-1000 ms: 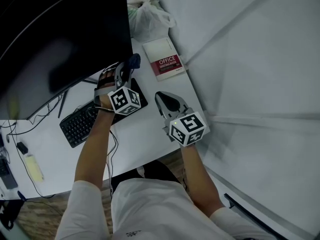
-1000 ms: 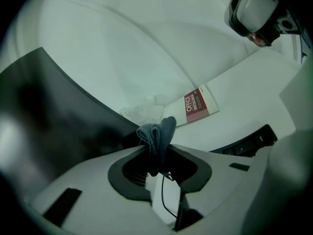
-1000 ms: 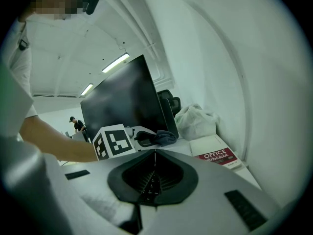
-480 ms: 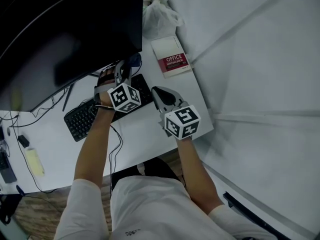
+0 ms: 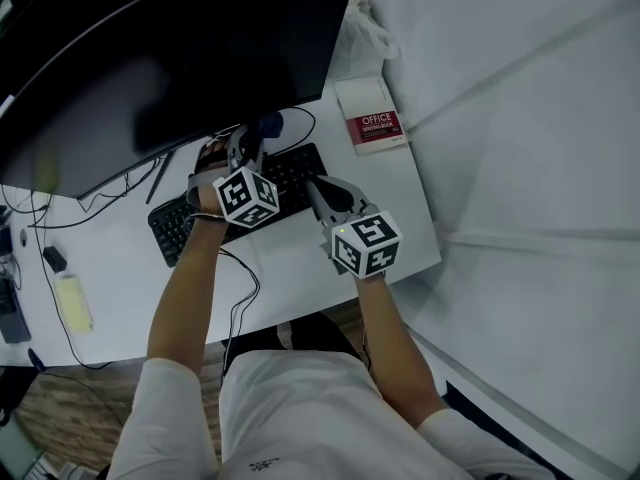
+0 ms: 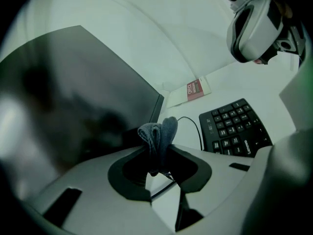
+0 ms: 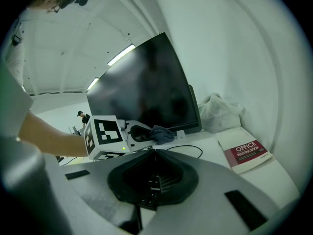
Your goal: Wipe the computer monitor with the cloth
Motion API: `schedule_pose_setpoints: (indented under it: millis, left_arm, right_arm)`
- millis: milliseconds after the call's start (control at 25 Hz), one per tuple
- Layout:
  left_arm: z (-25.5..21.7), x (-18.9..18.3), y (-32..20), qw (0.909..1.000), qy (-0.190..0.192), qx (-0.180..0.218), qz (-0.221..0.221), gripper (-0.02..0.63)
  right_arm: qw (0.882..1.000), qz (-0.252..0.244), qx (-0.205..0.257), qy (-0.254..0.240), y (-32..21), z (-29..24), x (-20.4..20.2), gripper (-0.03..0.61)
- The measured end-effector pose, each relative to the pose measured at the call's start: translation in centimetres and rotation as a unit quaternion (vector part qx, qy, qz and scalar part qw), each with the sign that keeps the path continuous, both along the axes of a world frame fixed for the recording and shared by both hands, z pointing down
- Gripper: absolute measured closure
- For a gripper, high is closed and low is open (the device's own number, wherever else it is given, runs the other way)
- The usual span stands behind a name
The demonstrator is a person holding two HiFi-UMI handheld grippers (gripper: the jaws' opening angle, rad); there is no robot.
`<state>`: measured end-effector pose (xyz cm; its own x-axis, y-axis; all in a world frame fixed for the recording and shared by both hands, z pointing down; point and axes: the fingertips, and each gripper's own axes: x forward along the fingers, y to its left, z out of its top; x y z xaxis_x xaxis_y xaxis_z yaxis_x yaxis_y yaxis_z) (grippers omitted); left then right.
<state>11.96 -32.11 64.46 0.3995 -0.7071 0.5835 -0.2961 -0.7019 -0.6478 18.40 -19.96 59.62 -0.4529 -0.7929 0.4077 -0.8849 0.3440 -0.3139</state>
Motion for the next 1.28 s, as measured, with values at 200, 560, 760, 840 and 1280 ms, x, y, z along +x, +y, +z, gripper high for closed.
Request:
schedule_pose_setpoints:
  millis: [200,560,760,840,1280]
  left_arm:
    - [0.0,-4.1,0.1,0.9999,-0.011,-0.007,-0.011,0.508]
    - [-0.4,-10.2,0.9,0.9990,-0.026,0.002,-0.035,0.508]
    - [-0.5,-14.6,1.4,0.9978,-0.037,0.007,-0.055,0.508]
    - [-0.6,-16.3,1.4,0.9971,-0.043,0.010,-0.063,0.508]
    - [-0.7,-25.3,1.9,0.9925,-0.062,0.013,-0.104,0.508]
  right_arm:
    - [1.000,-0.017,0.000,0.001,-0.4,-0.4,-3.3,0.558]
    - [0.999,-0.053,0.004,0.001,-0.8,-0.9,-9.2,0.558]
    - [0.997,-0.074,0.005,-0.001,-0.8,-0.9,-12.4,0.558]
    - [0.997,-0.083,0.006,-0.001,-1.0,-0.9,-13.7,0.558]
    - [0.991,-0.134,0.007,-0.002,-1.9,-1.3,-21.0,0.558]
